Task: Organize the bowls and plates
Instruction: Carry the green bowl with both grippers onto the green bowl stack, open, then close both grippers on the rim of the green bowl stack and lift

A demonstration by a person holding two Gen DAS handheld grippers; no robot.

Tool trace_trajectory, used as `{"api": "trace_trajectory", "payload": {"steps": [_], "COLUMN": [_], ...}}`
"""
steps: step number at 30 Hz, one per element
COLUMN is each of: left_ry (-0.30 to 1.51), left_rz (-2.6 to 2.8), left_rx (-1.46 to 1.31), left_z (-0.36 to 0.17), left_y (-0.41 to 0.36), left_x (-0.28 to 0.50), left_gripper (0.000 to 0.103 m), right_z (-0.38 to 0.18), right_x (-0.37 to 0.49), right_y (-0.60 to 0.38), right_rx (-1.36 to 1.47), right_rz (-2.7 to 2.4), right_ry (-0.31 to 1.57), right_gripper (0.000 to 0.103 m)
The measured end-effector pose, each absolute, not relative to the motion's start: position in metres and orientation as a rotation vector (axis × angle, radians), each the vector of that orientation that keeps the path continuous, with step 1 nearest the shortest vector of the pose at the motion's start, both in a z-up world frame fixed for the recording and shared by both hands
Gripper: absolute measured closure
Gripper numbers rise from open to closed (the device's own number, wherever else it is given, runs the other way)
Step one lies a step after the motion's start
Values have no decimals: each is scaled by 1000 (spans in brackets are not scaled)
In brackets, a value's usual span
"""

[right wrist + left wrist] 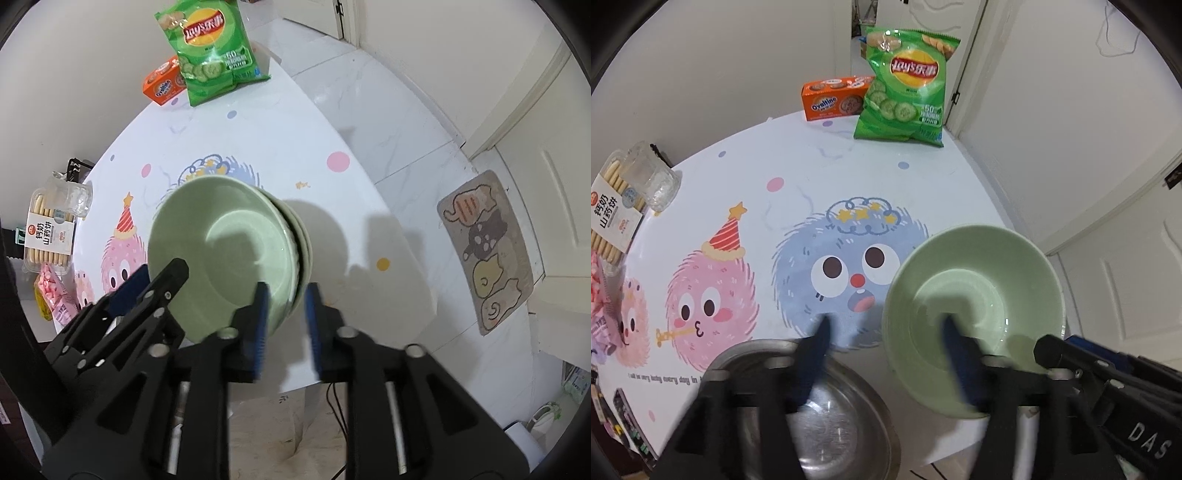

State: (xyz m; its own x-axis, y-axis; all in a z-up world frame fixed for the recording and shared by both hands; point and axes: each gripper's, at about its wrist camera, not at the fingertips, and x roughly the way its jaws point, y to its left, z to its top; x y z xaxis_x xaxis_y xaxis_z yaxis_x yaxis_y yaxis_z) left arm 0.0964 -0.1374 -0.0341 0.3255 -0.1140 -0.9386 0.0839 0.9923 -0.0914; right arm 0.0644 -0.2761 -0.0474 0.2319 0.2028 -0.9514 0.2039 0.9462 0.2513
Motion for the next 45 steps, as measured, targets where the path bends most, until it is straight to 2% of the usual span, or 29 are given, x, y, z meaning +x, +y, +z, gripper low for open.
{"api": "trace_trajectory", "payload": {"steps": [3, 5, 7, 9, 16, 21, 29, 45], "left_ry": [1207, 1198, 1192, 1180, 1161, 1204, 1243, 1449], "left_rz": [-128, -126, -126, -124, -105, -137, -200, -304], "left_rx": [-40, -47, -52, -53, -19, -36, -29, -147], "left_z": [-25, -23, -21, -19, -15, -26, -49, -97], "left_y": [-128, -124, -120, -118, -114, -110, -112, -119], "left_x": [92, 91, 88, 86, 83, 89, 102, 141], "left_gripper": [21, 14, 3, 0, 0, 0, 0, 0], "right_z": [-36, -29, -24, -21, -14, -16, -44, -90], "right_x": [61, 59, 56, 54, 46, 43, 52, 82], "right_y": [-277, -278, -278, -279, -281, -291, -306, -313], "right_rx": [331, 301, 287, 276, 225, 247, 370, 576], "right_rz": [3, -7, -4, 8, 28, 30, 81, 140], "right_ry": [1302, 1280, 1259, 1237, 1182, 1174, 1235, 1373], "right_gripper": [57, 39, 35, 35, 28, 27, 27, 27]}}
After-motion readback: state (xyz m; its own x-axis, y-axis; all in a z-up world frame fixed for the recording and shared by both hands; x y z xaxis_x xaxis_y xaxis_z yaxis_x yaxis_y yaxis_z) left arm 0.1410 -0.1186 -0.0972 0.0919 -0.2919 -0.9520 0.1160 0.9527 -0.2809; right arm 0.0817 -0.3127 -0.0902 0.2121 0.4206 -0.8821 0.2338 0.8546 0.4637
